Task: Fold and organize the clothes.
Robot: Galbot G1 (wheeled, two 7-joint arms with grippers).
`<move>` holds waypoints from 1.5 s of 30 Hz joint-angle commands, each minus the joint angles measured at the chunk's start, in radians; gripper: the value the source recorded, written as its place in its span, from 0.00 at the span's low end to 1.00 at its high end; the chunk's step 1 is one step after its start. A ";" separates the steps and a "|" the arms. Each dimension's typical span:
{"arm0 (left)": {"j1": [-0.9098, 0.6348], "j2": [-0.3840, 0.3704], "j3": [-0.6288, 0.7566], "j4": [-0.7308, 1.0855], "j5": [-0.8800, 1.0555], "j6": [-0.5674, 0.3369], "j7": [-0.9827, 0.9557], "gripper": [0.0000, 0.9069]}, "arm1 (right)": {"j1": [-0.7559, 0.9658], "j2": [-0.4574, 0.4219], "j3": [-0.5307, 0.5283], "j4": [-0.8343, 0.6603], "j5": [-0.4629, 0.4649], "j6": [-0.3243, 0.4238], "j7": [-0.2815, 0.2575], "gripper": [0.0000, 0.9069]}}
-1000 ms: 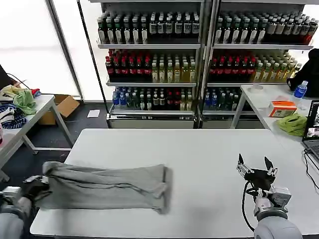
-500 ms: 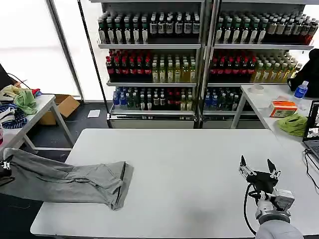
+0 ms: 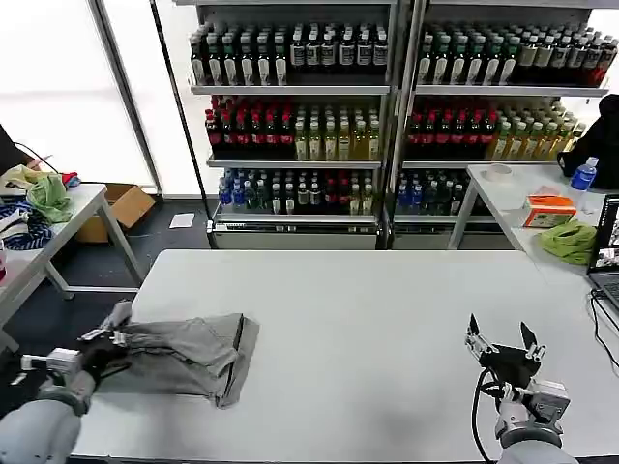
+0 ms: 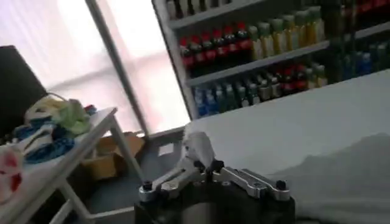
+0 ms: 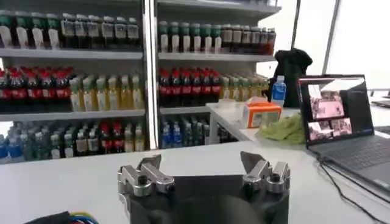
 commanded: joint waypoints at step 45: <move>-0.124 -0.047 0.100 -0.243 -0.716 0.028 -0.182 1.00 | -0.004 0.007 -0.051 -0.023 -0.045 0.007 0.002 1.00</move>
